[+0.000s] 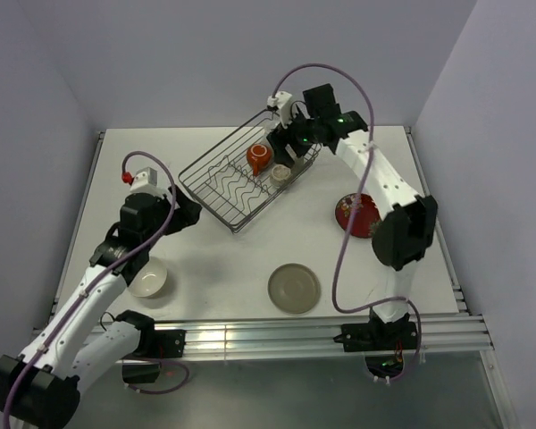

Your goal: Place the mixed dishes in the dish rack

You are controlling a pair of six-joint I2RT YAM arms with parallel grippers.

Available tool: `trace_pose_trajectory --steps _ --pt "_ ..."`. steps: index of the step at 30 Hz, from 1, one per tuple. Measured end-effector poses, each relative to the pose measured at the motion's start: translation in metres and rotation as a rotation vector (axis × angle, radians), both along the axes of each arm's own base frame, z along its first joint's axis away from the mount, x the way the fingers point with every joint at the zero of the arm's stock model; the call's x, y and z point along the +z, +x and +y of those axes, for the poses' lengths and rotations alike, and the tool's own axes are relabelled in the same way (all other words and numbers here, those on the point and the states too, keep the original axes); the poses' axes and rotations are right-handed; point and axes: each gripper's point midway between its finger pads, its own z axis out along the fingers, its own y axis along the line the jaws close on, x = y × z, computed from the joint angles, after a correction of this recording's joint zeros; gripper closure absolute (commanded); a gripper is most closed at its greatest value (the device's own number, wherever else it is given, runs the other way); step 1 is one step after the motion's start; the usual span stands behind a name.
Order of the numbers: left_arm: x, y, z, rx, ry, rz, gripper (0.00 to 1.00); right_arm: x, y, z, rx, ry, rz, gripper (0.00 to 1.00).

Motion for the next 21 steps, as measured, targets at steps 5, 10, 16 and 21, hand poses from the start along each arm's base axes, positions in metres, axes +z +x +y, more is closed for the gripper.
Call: trace_pose_trajectory --steps 5,10,16,21 --pt "-0.024 0.022 0.041 0.116 -0.046 0.102 0.19 0.055 -0.066 0.004 0.160 0.142 -0.043 0.16" --pt "-0.043 0.043 0.105 0.296 -0.213 0.162 0.21 0.053 -0.133 0.006 0.298 0.251 0.012 0.17" --pt "-0.076 0.051 0.145 0.423 -0.421 0.214 0.22 0.018 -0.166 0.007 0.332 0.311 0.113 0.18" --pt "-0.090 0.062 0.160 0.484 -0.503 0.237 0.24 0.005 -0.179 0.007 0.336 0.340 0.151 0.18"
